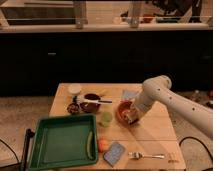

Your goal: Wipe red bowl with eraser

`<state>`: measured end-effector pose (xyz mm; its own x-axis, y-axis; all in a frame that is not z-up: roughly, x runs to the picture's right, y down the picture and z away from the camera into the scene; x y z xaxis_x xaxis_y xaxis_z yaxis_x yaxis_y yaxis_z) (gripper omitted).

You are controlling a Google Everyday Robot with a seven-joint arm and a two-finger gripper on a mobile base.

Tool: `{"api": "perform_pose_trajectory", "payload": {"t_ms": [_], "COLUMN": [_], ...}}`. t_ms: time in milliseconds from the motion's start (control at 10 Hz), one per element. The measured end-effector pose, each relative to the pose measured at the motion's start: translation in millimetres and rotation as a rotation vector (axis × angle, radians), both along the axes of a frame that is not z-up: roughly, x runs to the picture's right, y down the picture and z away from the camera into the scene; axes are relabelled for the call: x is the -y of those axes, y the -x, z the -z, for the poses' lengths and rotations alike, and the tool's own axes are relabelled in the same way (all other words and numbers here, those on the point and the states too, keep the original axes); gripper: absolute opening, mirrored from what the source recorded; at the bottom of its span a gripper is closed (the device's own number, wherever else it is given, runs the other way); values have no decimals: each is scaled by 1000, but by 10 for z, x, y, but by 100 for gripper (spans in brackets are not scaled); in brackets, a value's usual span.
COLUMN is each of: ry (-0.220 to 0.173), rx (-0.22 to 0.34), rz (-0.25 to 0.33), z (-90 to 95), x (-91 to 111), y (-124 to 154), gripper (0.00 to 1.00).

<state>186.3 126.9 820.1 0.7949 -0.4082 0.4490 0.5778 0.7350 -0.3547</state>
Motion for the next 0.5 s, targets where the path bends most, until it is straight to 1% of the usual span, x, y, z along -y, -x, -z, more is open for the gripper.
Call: {"api": "perform_pose_trajectory", "payload": {"t_ms": [300,500], "ry": [9,17], "rx": [-3,-15], "rz": [-4,-5], "z": [-96,-165], "x": [45,83], "y": [-5,-59], "gripper": [0,0]}}
